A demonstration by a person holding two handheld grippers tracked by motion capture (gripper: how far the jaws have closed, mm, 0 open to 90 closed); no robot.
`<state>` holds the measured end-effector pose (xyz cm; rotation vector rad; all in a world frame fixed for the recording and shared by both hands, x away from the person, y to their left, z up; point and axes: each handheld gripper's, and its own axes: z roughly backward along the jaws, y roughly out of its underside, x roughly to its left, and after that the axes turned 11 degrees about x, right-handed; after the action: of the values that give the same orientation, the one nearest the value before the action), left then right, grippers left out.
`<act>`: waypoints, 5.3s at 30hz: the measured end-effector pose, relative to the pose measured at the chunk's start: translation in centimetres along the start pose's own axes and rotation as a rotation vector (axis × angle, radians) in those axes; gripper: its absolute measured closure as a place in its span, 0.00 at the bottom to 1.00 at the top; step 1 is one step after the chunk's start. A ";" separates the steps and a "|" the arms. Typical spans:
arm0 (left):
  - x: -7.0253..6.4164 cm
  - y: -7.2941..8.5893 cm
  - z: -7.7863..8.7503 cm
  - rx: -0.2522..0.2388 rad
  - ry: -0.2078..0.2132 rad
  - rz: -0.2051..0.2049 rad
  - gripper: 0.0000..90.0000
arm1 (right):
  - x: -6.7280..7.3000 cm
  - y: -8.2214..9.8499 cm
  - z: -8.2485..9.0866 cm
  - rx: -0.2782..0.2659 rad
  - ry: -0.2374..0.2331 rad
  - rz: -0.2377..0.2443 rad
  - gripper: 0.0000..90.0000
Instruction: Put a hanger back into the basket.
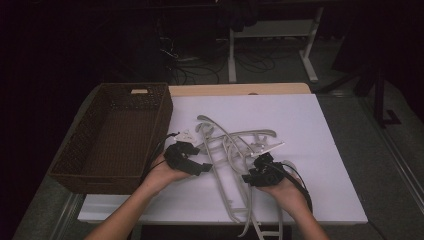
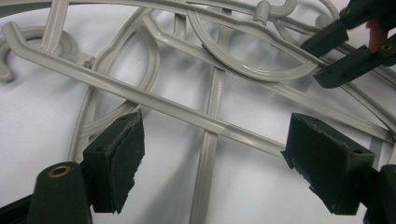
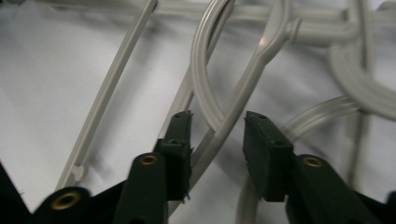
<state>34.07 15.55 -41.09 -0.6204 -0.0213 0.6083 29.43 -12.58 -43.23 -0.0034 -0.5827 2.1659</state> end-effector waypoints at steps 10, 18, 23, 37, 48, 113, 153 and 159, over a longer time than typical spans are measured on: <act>0.0 0.0 0.2 -0.004 -0.001 0.001 0.22 | 0.0 -0.2 -1.1 0.033 -0.042 -0.034 0.74; 0.1 0.0 0.2 -0.009 -0.005 0.004 0.22 | -1.1 -0.4 -0.1 -0.018 -0.032 -0.087 0.83; 0.1 -0.1 0.3 -0.010 -0.006 0.003 0.22 | -1.7 -1.0 0.7 -0.031 -0.013 -0.048 0.86; 0.0 -1.2 1.5 -0.042 -0.051 -0.034 0.22 | -4.9 -2.1 3.0 -0.051 -0.131 0.043 0.90; -0.3 -3.8 3.3 -0.057 -0.101 -0.123 0.22 | -5.3 -3.3 4.9 0.016 -0.179 0.187 0.90; -1.7 -4.0 2.0 0.112 -0.039 -0.257 0.91 | -8.2 -5.6 7.7 -0.054 -0.238 0.251 0.41; 10.7 1.8 22.9 -0.045 -0.386 0.097 0.91 | -7.7 3.8 6.5 -0.280 0.096 0.008 0.13; 13.5 5.4 25.0 -0.060 -0.427 0.171 0.91 | -7.9 3.7 6.4 -0.281 0.104 0.002 0.13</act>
<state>37.45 39.77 -25.75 -0.5435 -0.3906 0.9006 30.24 -23.03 -40.58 -0.2669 -0.8211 2.0554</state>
